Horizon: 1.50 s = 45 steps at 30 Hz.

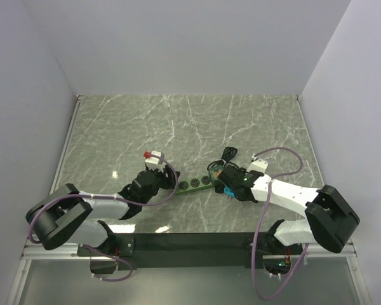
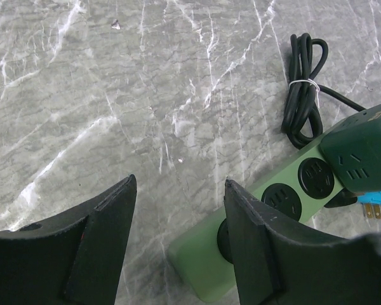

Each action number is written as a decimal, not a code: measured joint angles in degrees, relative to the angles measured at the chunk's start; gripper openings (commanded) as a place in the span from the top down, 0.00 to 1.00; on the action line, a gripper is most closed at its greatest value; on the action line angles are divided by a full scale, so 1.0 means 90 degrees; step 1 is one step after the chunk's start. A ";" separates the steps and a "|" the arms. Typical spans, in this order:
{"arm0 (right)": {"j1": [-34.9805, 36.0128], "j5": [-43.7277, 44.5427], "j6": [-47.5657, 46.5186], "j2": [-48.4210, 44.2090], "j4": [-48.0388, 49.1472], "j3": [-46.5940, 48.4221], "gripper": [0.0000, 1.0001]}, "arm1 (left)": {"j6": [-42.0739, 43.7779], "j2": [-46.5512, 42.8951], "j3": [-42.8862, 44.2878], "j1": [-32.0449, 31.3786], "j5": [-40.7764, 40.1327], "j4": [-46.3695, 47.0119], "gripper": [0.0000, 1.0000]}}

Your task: Insert the plug

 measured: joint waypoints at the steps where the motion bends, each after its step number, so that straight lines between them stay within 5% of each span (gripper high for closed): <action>1: 0.0000 0.0005 -0.0058 0.0034 0.0005 0.0027 0.58 | 0.0000 0.0000 0.0000 0.0000 -0.0002 0.0002 0.37; 3: -0.0007 0.0002 -0.0185 0.0080 0.0010 0.0073 1.00 | 0.0000 0.0000 0.0000 0.0000 -0.0002 0.0002 0.37; 23: -0.0010 -0.0095 -0.0867 -0.0680 -0.0420 0.0804 1.00 | 0.0080 -0.0170 -0.0202 0.0000 0.0321 0.0284 0.37; 45: 0.0036 -0.0663 -0.2671 -0.0682 0.2307 0.1049 1.00 | 0.0359 -0.1457 -0.0435 -0.1226 0.0226 0.0512 0.39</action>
